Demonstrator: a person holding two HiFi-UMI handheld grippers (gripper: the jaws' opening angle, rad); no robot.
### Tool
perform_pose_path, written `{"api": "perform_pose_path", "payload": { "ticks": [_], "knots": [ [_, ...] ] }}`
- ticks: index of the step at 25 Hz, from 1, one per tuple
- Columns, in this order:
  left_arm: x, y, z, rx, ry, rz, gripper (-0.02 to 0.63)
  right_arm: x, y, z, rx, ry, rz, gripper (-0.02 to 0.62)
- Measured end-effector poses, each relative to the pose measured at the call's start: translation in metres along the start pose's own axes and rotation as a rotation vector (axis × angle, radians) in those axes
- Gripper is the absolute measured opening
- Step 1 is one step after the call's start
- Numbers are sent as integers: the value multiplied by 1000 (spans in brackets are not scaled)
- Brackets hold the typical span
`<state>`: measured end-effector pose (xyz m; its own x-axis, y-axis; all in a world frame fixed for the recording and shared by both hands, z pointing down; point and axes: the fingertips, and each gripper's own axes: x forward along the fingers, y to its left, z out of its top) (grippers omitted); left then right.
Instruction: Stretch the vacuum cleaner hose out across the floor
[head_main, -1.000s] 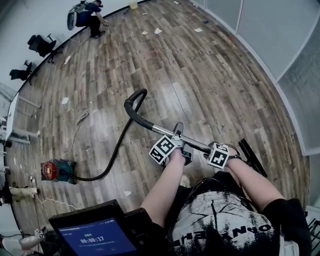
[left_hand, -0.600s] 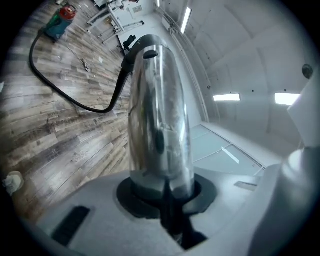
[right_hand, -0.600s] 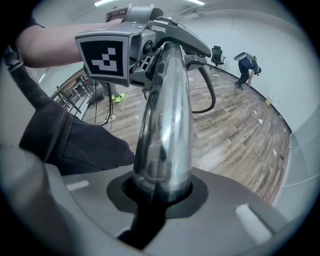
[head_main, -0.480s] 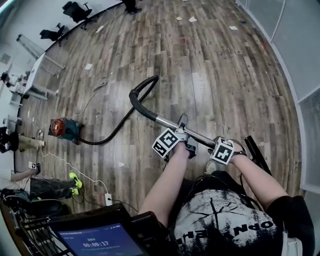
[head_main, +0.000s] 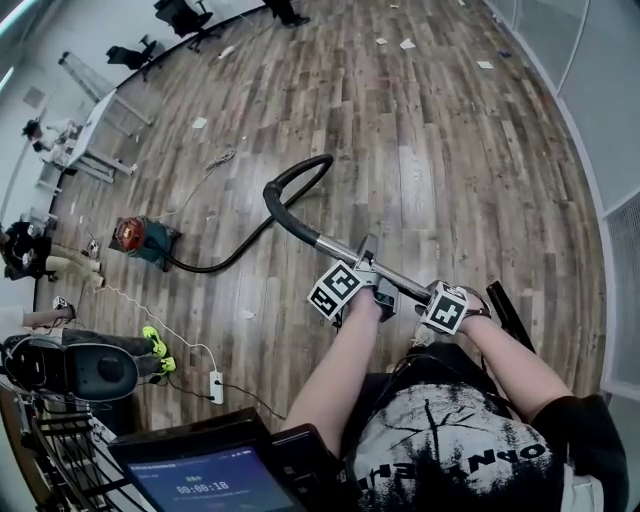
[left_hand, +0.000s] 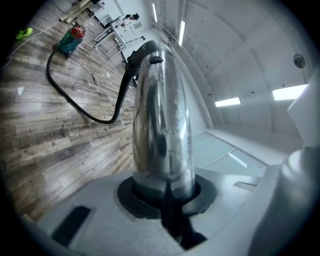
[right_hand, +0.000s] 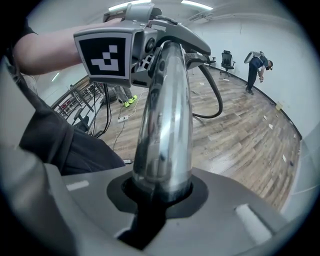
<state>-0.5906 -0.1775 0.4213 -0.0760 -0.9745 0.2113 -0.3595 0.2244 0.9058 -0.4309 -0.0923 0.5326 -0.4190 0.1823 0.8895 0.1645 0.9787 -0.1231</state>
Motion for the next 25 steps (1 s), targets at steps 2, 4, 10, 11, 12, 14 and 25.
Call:
{"api": "perform_pose_path", "payload": {
  "ticks": [2,4,10,11,12,14,25],
  "knots": [
    [-17,-3,-2,-6,-1,-9,49,-5,16,0,0,6,-11,78],
    [-37,-3,-7,-11,-1,-21,49,-6,37,-4,4,14,-19,78],
    [-86,6,-34,-27,6,-37,49,1,90,-25,14,30,-27,78],
    [-92,5,-39,-30,7,-38,49,-1,96,-29,15,32,-28,78],
    [-96,2,-43,-34,8,-40,49,-5,102,-32,15,34,-29,77],
    [-104,-4,-49,-40,5,-48,49,-13,111,-37,16,39,-29,78],
    [-99,-43,-116,-50,-53,-30,49,-57,109,-108,-14,23,18,81]
  ]
}}
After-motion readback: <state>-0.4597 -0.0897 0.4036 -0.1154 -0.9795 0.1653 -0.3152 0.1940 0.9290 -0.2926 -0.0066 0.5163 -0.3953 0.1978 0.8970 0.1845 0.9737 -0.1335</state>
